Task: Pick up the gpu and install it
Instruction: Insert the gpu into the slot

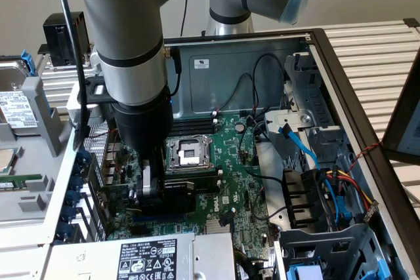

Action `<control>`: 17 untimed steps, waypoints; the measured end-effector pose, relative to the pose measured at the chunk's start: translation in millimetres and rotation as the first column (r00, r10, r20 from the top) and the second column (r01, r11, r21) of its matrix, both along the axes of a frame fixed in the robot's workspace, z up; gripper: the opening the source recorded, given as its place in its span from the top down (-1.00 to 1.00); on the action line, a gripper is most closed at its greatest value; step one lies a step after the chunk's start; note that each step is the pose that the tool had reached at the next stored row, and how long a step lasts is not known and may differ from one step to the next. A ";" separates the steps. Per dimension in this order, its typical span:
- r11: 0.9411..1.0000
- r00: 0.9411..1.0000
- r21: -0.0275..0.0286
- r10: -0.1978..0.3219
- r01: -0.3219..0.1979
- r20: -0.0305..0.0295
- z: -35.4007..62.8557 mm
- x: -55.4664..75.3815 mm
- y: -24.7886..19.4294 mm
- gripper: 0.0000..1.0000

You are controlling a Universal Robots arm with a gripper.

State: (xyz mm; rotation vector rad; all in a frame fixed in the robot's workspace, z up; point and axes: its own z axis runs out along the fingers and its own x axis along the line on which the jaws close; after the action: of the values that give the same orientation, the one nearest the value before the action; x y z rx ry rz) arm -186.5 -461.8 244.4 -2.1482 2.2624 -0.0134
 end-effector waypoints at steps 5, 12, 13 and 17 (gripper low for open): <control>1.000 1.000 0.000 0.000 0.000 0.000 -0.1 -0.2 0.0 0.47; 1.000 1.000 0.000 0.000 0.000 0.000 -0.2 -0.9 0.0 0.47; 1.000 1.000 0.000 0.000 0.000 0.000 -0.2 -0.9 0.0 0.47; 1.000 1.000 0.000 0.000 0.000 0.000 -0.8 -0.9 0.0 0.47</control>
State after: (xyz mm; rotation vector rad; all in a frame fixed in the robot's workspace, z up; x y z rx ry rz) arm -187.4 -461.8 243.6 -2.1482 2.2624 -0.0134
